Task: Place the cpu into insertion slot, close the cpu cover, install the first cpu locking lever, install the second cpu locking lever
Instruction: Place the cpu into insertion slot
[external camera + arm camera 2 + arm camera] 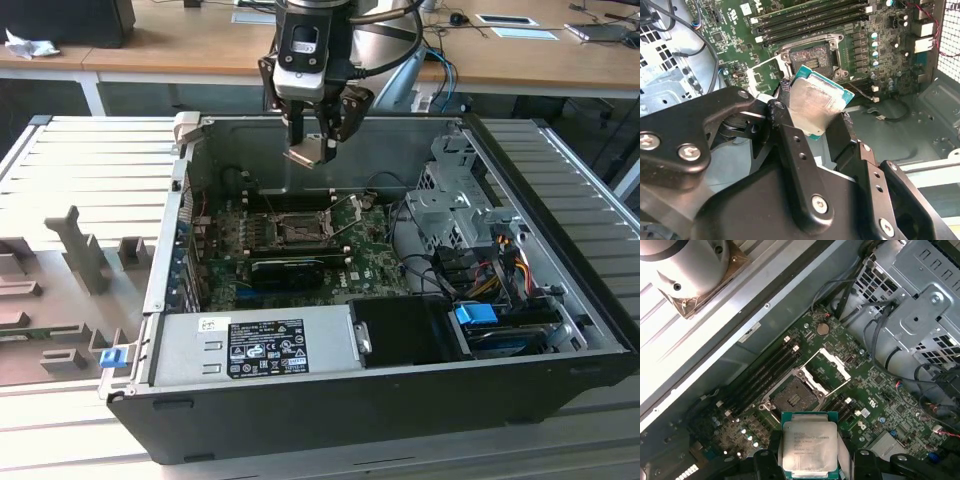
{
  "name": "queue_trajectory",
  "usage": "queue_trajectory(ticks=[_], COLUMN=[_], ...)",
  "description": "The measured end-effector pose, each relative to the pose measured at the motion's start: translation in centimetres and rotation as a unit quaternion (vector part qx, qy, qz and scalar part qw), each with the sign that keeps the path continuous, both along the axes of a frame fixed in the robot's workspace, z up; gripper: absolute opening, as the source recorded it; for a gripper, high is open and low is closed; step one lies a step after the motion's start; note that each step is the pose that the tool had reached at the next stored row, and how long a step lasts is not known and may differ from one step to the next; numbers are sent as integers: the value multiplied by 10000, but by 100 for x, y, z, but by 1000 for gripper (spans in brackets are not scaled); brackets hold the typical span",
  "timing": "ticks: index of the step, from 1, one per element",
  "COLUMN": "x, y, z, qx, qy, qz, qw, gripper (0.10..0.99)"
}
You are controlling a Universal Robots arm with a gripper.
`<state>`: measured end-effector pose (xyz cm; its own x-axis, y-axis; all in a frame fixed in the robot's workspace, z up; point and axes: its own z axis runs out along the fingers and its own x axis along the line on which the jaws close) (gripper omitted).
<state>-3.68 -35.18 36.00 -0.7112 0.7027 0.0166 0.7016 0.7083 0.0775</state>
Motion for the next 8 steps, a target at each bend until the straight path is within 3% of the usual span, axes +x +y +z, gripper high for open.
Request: queue_trajectory(ticks=[8], x=[0], y=[0], z=[-4], qx=[0], qy=[0], qz=[-441], qw=[9990], gripper=[529])
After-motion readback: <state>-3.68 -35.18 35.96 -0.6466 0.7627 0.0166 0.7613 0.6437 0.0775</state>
